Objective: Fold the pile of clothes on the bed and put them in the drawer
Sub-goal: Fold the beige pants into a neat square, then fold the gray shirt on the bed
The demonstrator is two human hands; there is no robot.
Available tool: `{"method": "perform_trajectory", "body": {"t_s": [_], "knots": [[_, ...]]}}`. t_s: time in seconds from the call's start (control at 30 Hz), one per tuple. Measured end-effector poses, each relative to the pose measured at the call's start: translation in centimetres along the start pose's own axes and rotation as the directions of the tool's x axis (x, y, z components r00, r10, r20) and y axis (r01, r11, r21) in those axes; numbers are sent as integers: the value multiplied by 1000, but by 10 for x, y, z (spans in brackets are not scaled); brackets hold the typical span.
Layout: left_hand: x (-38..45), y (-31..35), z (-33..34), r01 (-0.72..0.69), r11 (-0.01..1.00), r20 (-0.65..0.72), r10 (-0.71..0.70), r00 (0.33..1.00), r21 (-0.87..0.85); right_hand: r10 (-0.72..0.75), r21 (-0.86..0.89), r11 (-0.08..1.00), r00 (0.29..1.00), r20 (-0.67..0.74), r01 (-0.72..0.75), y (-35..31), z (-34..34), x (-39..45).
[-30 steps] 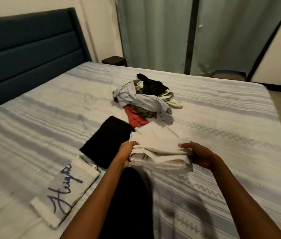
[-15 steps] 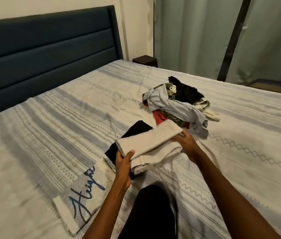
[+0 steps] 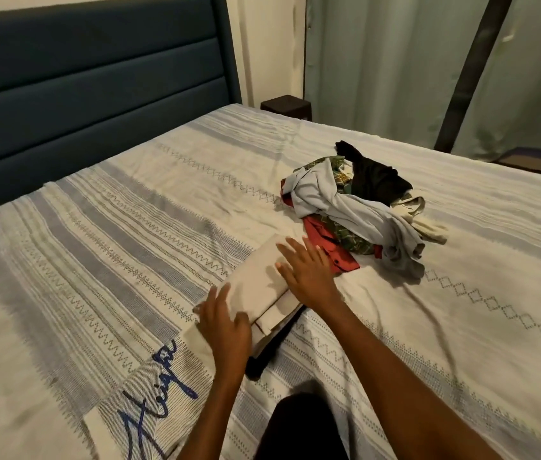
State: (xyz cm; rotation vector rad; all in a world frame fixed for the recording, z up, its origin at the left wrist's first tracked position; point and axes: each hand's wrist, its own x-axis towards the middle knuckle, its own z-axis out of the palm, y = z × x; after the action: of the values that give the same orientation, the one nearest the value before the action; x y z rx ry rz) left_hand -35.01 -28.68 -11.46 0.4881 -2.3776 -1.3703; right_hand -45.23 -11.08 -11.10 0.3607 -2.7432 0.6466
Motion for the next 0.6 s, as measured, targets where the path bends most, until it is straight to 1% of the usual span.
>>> {"method": "perform_trajectory", "body": {"t_s": [0.03,0.07,0.1,0.13,0.17,0.2,0.23,0.27,0.37,0.53,0.6], "knots": [[6,4,1,-130,986,39,126,991,109,-13,-68,997,996,89,19,-1,1,1],[12,9,2,-248,937,80,235,969,247,-10,-120,992,985,171,30,2,5,1],[19,9,5,-339,860,139,309,941,382,8,-167,985,971,238,33,3,6,0],[25,8,7,-400,778,229,328,916,484,24,-192,981,960,280,32,8,11,-4],[29,3,11,-423,721,321,285,903,549,46,-196,980,946,322,19,12,14,-9],[30,-6,15,-428,690,394,220,892,584,63,-192,981,931,358,7,18,17,-13],[28,-19,22,-427,676,432,175,885,600,75,-181,984,917,391,-3,22,20,-16],[24,-30,28,-423,674,440,159,884,605,79,-178,984,911,405,-6,26,23,-19],[15,-52,41,-400,664,406,155,900,632,90,-194,981,899,428,-6,30,33,-18],[19,-52,46,-385,674,422,119,899,631,120,-204,979,875,469,-24,28,36,-10],[20,-50,44,-378,671,425,101,899,638,114,-148,988,868,483,-47,28,36,-7]]}}
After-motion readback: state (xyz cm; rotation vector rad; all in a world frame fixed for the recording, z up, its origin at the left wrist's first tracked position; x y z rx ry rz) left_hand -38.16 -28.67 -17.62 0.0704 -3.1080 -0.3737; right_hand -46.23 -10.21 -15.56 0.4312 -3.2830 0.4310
